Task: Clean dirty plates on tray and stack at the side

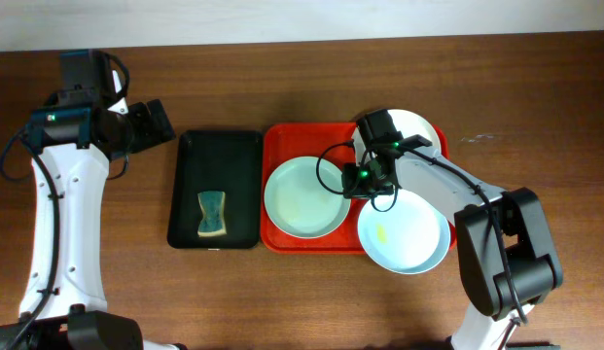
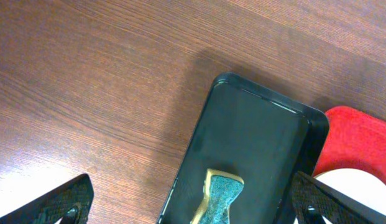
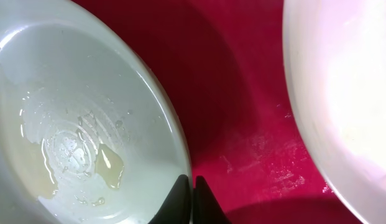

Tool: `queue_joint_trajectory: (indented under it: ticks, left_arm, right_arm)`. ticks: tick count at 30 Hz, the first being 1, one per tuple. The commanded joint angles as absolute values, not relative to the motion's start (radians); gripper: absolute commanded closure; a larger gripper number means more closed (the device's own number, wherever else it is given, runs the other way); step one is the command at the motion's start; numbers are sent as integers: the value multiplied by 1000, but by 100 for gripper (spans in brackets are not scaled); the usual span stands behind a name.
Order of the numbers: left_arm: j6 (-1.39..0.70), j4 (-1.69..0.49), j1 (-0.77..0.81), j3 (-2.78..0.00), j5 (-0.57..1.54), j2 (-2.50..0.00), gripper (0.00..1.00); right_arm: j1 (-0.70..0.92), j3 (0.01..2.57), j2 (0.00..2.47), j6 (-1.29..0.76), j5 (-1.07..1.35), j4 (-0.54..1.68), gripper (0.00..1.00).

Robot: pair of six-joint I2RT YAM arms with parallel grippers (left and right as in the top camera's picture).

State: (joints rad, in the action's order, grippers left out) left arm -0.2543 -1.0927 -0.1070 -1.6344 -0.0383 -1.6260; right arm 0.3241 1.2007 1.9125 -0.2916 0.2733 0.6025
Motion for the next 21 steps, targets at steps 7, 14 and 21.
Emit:
queue_joint_trajectory:
  ticks: [7,14,21]
  left_arm:
    - [-264,-1094,-110,-1638,-42,-1624,1]
    - [-264,-1094,-110,-1638,-42,-1624,1]
    - [-264,-1094,-110,-1638,-42,-1624,1]
  right_arm:
    - [334,1216,1920,-297,234,609,74]
    - [334,1208,1920,-297,223,613,82]
    - [334,1199,1920,-297,224,609,96]
